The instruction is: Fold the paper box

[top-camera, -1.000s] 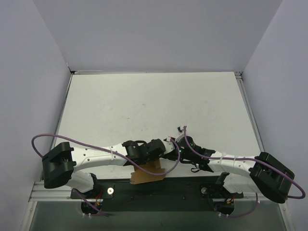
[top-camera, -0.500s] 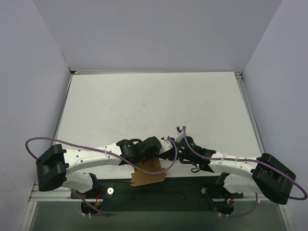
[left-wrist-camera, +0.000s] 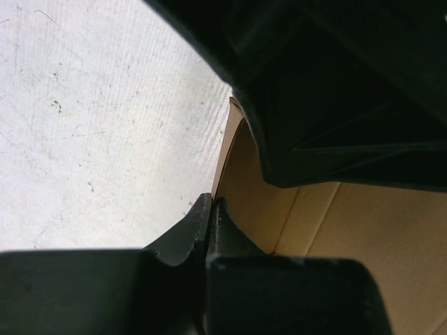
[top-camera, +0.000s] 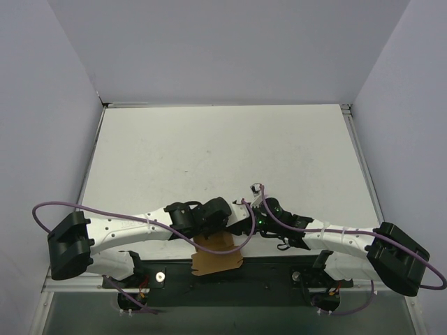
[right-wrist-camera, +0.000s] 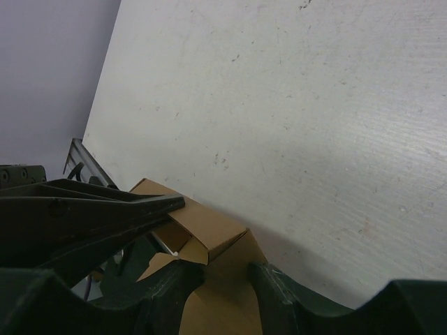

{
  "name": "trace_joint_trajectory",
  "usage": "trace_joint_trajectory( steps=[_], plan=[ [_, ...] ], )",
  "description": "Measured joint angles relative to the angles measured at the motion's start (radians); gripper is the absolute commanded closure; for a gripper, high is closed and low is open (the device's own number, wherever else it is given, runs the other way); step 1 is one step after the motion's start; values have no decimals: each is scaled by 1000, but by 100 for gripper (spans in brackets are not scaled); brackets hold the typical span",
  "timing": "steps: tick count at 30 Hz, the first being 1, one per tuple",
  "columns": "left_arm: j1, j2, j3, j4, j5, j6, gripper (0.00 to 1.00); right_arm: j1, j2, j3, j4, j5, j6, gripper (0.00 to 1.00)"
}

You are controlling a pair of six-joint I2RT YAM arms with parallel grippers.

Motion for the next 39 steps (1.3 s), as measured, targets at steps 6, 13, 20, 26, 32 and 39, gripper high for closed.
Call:
trace_joint_trajectory(
  steps=[6,13,20,26,32,39],
  plan=[
    [0,0,0,0,12,2,100,11,-1,12,-29,2,-67,59],
    [1,1,0,-1,19,2,100,27,17,33,-53,12,-126,64],
    [2,1,0,-8,29,2,100,37,61,59,-61,30,-154,70],
    [5,3,0,-8,35,2,100,43,75,60,-58,65,-152,81],
    [6,5,0,0,35,1,100,63,89,89,-117,134,-144,90],
    [6,8,0,16,23,-10,100,110,105,145,-214,247,-127,91]
  ],
)
